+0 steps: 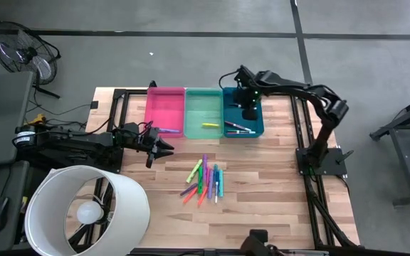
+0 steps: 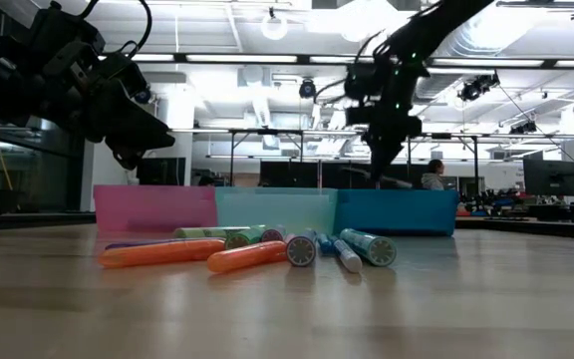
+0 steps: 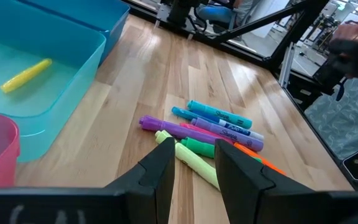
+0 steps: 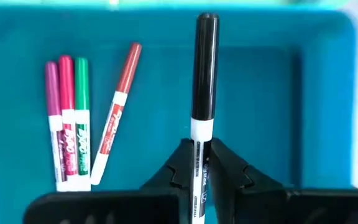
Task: Pick & Place Markers
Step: Put the black highlighter into the blue bin
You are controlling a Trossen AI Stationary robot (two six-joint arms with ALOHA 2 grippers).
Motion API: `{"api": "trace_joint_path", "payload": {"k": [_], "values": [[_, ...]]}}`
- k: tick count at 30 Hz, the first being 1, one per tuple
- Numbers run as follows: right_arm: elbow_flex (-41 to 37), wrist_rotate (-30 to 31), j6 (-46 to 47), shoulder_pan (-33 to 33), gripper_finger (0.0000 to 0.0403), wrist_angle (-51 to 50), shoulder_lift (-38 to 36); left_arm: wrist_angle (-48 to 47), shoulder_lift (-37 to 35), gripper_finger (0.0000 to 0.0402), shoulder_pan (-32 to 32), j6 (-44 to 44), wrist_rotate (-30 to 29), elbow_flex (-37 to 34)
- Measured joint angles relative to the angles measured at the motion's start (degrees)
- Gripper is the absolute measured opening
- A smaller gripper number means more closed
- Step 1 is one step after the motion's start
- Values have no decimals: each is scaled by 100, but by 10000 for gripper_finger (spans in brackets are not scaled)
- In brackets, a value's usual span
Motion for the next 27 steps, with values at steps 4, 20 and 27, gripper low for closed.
{"api": "trace_joint_path", "payload": {"k": [4,20,27], "values": [[0,-4,-101,21,19,-2,304,1,-1,111,0,2,-2,0],[0,-13,-146,410,17,-155,869,0,0,111,0,0,-33,0],[-2,-66,136,721,28,-160,895,0,0,111,0,0,-30,0]]}}
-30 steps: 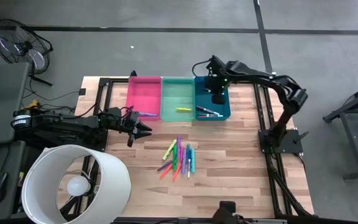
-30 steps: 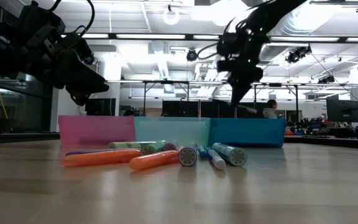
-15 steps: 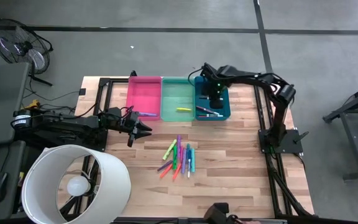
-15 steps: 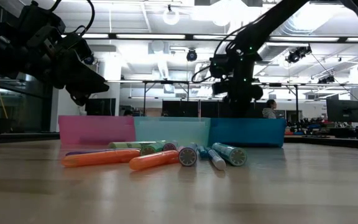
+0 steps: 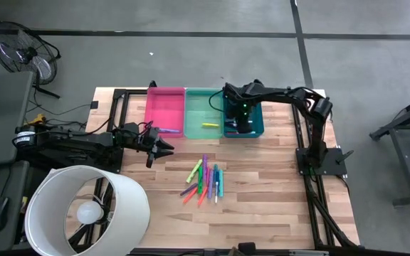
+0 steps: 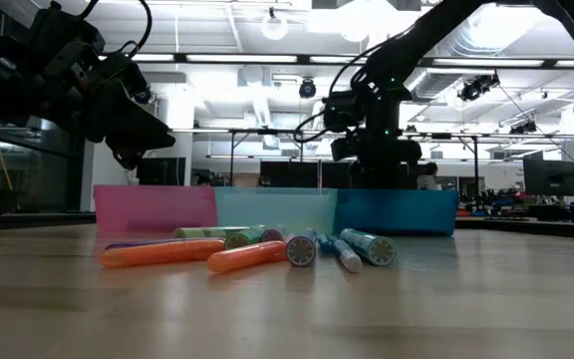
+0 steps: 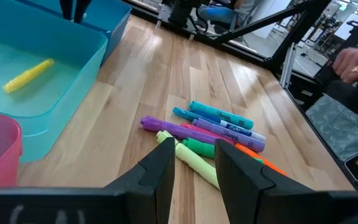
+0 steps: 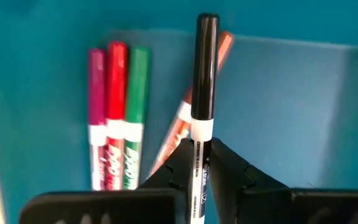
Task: Pick & Place Markers
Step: Put the black highlighter into the blue bin, then put the light blue marker into the red bin
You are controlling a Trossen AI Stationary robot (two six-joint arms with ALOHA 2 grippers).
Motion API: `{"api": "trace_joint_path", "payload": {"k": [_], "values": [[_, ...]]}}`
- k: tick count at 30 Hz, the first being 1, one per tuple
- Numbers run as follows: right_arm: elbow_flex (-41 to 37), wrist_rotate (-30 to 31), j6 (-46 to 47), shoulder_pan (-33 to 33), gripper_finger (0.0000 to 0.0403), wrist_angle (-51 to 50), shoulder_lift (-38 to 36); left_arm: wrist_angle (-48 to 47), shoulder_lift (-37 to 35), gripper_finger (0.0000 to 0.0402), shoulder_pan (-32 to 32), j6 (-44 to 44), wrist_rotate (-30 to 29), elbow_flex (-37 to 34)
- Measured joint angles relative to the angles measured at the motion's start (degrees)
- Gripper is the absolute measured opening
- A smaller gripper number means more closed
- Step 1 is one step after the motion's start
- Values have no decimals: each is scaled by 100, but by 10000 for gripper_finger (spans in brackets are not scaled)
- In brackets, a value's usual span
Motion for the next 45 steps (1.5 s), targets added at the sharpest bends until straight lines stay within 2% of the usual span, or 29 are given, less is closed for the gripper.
{"api": "trace_joint_path", "payload": {"k": [7,18,24,35,41,45], "values": [[0,-111,135,59,26,-34,0,1,0,111,0,1,4,0],[0,-67,550,59,82,-203,0,1,0,111,0,2,6,0],[0,218,1255,59,105,-363,-27,0,1,111,0,1,9,0],[-2,268,2804,59,138,-362,-484,1,1,111,0,1,30,0],[-2,179,3422,59,164,-390,-909,1,1,111,0,0,28,0],[-2,-154,4037,59,182,-383,-1122,1,0,111,0,1,26,0]]}}
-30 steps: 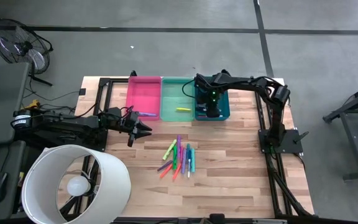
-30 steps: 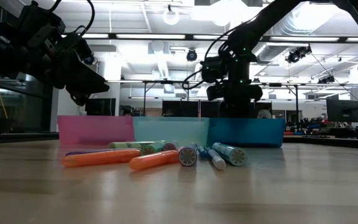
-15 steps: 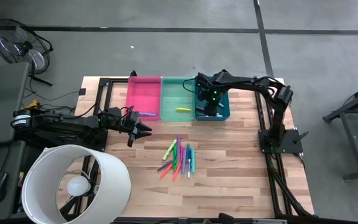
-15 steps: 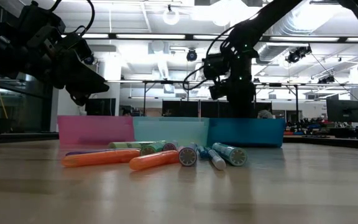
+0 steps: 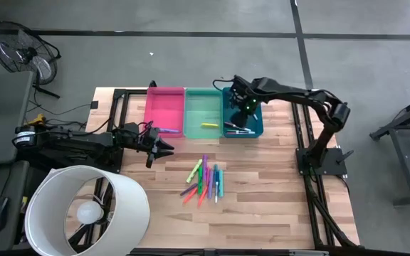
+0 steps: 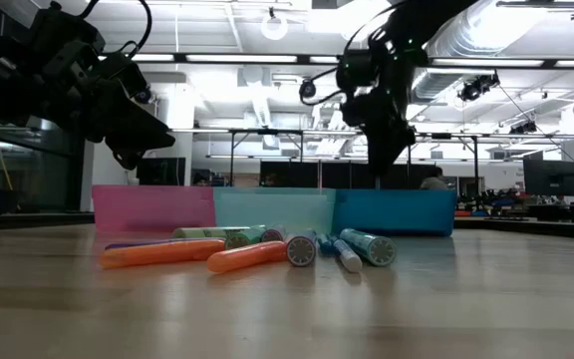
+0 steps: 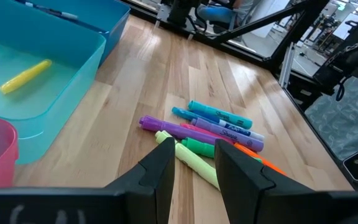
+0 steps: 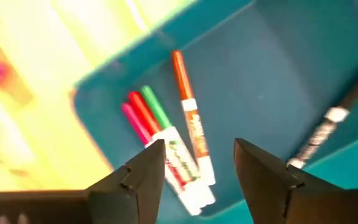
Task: Pick & Place Markers
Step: Put the light blue marker into the red bin
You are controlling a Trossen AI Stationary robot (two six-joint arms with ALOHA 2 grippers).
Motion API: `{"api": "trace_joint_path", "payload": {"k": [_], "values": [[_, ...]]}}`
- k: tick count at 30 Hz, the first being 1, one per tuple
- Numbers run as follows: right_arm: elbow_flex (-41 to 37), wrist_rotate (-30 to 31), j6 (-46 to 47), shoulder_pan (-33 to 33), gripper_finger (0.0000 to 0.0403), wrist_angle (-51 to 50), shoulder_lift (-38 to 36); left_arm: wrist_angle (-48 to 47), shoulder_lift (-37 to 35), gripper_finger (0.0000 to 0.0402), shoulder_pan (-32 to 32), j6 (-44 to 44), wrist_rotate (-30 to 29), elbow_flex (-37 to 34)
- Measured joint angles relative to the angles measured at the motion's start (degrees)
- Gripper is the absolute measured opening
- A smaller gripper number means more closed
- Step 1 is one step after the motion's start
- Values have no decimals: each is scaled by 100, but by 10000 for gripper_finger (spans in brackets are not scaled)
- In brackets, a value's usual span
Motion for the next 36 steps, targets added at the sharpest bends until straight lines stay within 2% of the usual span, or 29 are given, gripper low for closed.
{"api": "trace_joint_path", "payload": {"k": [8,12,14,23,28,33,36], "values": [[0,-1331,1677,203,189,99,-40,-2,1,111,0,-1,-4,0],[0,-1698,1943,500,190,240,-41,-1,-2,111,0,0,-26,0],[0,-1689,1990,672,191,257,-40,0,-1,111,0,-1,-26,0],[0,-213,3313,1540,200,-208,-43,-2,-2,111,0,-1,-23,0],[0,677,4202,2244,233,-485,-43,0,-2,111,0,-1,-22,0],[0,1157,5433,2962,268,-431,-25,1,-1,111,0,0,-20,0],[0,1450,6380,3355,276,-371,-25,2,0,111,0,-1,-20,0]]}}
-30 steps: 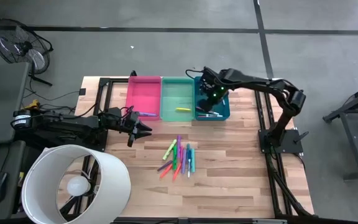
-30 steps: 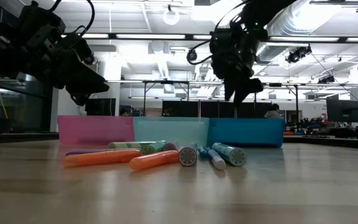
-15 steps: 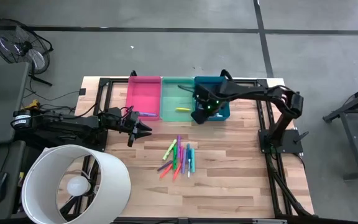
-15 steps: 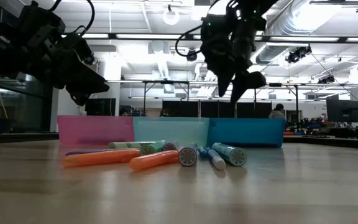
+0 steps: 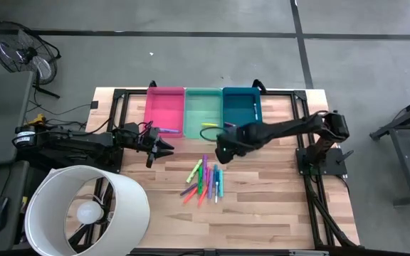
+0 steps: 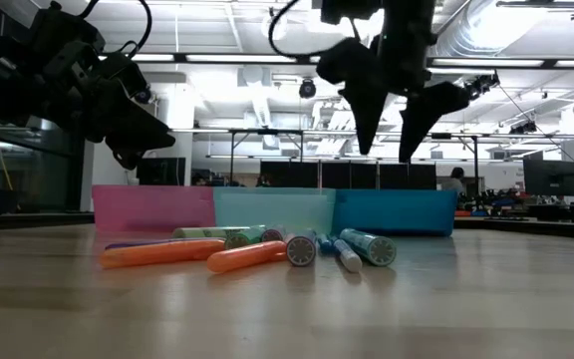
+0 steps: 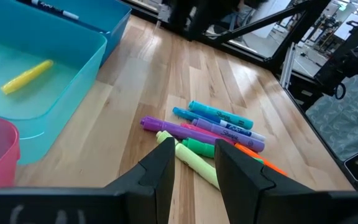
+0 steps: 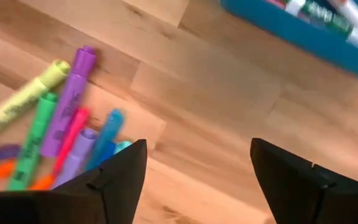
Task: Pick & Place Markers
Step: Put the light blue marker into the red bin
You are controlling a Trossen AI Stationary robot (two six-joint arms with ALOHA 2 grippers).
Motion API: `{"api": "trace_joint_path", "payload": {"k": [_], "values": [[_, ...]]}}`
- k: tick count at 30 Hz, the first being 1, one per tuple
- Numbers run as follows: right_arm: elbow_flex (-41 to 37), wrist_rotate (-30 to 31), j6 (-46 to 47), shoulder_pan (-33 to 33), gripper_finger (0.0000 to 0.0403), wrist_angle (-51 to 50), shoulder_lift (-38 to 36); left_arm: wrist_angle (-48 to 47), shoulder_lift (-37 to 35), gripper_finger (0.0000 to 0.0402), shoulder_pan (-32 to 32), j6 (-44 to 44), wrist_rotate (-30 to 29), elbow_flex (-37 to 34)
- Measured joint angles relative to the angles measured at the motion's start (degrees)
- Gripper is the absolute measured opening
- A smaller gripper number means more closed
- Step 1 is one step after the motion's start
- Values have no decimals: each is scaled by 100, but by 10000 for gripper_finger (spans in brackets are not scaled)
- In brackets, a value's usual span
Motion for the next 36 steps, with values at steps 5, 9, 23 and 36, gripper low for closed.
{"api": "trace_joint_path", "payload": {"k": [5,9,23,36], "values": [[0,322,1230,562,272,62,98,-3,0,111,0,0,2,0],[1,354,1632,914,264,282,373,-4,0,111,0,0,2,0],[0,29,2285,1402,259,1026,907,33,0,111,0,0,22,0],[4,64,2619,1605,259,1420,1021,45,-1,111,0,0,21,2]]}}
